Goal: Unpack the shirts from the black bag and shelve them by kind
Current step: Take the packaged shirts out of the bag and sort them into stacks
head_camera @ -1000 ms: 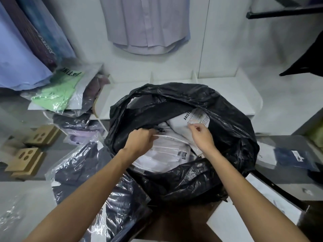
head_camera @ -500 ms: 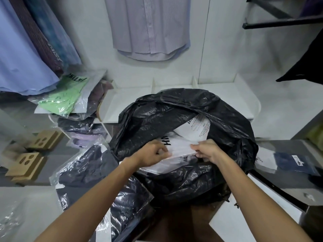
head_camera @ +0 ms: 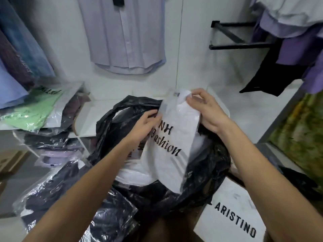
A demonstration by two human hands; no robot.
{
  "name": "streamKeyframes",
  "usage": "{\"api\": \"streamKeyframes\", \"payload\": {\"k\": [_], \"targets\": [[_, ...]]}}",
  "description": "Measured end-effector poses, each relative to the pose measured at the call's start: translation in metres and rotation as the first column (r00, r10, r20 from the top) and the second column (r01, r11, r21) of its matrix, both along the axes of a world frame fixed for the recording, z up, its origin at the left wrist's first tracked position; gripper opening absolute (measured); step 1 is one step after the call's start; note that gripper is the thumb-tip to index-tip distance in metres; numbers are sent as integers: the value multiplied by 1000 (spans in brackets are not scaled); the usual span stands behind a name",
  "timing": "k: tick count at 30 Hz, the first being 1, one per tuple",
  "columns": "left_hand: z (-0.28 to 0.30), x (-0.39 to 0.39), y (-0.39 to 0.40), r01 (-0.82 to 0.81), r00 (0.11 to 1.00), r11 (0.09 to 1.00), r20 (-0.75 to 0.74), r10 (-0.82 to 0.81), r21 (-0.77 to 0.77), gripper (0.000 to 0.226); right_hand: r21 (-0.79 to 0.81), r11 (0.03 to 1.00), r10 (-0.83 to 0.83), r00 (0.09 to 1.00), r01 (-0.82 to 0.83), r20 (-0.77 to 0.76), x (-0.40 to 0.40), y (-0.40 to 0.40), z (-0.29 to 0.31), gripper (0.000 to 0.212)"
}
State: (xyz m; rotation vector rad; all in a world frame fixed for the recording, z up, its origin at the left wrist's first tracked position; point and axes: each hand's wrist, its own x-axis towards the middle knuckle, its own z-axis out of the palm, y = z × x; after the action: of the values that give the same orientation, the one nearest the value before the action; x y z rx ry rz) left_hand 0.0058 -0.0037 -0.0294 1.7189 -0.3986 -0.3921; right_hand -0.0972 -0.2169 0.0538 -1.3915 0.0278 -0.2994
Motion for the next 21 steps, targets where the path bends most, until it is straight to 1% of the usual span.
{"api": "streamKeyframes", "payload": {"k": [2, 3, 4, 5, 6, 7, 8, 10, 11, 13, 14, 15, 16, 17, 19, 21], "targets": [[12, 6, -5, 65, 994, 986, -74, -77, -150, 83, 85, 993, 76, 996, -80, 46, -2, -1, 29, 14], [16, 9, -8, 80, 992, 972, -75, -98, -219, 90, 106, 988, 108, 992, -114, 66, -2, -2, 42, 20], [20, 11, -11, 70, 994, 958, -61, -91, -278, 85, 95, 988, 116, 990, -124, 83, -2, -3, 53, 30], [26, 11, -14, 40, 997, 947, -49, -59, -320, 70, 51, 994, 96, 991, -102, 96, -1, -4, 63, 39], [32, 10, -18, 1, 999, 931, -50, -20, -365, 52, -19, 999, 43, 993, -41, 108, 0, -4, 71, 39], [39, 9, -20, -42, 998, 909, -66, 16, -414, 39, -83, 996, -19, 992, 30, 127, 0, -6, 79, 31], [44, 8, -21, -73, 996, 884, -85, 38, -462, 34, -105, 991, -68, 987, 84, 146, -1, -9, 85, 24], [57, 9, -21, -81, 996, 843, -85, 42, -532, 31, -65, 993, -82, 983, 94, 167, -6, -18, 88, 29], [64, 9, -20, -71, 997, 828, -72, 36, -556, 31, -77, 994, -66, 987, 78, 150, -10, -25, 85, 34], [77, 10, -18, -87, 996, 797, -72, 54, -598, 35, -236, 971, -26, 999, 32, 31, -16, -32, 69, 39], [84, 10, -17, -102, 995, 780, -75, 70, -617, 37, -313, 950, -26, 999, 12, -41, -19, -33, 57, 38], [90, 10, -17, -114, 993, 773, -69, 91, -625, 41, -344, 938, -57, 995, 25, -82, -20, -33, 44, 33], [96, 9, -16, -117, 993, 778, -52, 109, -618, 44, -320, 945, -105, 991, 73, -85, -20, -33, 31, 28], [98, 9, -15, -108, 993, 796, -27, 115, -595, 46, -262, 957, -145, 987, 122, -68, -20, -32, 21, 26], [94, 6, -14, -57, 997, 868, 13, 73, -493, 47, -138, 971, -200, 979, 193, -38, -21, -31, 10, 32], [80, 3, -17, 19, 1000, 936, 24, -11, -351, 42, -63, 965, -255, 967, 253, -19, -24, -31, 6, 35]]}}
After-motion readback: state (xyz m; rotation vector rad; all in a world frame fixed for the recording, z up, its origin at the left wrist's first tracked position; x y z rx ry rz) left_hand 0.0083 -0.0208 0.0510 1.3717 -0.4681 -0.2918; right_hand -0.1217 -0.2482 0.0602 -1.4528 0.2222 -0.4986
